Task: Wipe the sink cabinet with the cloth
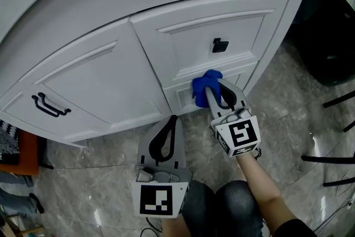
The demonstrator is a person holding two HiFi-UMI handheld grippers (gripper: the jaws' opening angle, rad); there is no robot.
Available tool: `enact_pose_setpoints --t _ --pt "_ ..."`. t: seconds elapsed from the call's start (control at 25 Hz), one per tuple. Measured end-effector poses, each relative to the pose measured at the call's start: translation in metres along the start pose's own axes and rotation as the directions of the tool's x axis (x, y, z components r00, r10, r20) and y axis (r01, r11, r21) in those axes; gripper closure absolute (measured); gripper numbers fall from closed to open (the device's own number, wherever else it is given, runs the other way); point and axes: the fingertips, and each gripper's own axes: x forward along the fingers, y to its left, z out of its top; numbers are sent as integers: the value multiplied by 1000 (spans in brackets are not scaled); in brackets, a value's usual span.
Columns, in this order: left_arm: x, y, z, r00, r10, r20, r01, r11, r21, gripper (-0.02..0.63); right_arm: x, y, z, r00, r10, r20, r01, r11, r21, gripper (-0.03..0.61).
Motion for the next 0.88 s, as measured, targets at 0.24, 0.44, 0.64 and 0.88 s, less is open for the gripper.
enact_pose_setpoints --t 0.24,0.44,0.64,0.88 --pt "1 0 -1 1000 -1 4 1 1000 -6 609 -5 -16 -2 1000 -29 -2 29 1000 -6 520" --pt "1 -1 0 1000 -2 2 2 1000 -9 609 -10 -31 -4 998 -62 -4 62 998 6 520" --pt "2 -2 0 1000 -4 3 4 1000 -4 609 -14 -44 -5 996 -90 -6 90 996 14 520" --pt "3 -4 0 1000 -6 5 6 1000 -5 609 -22 -69 -8 989 -148 -12 148 988 30 520"
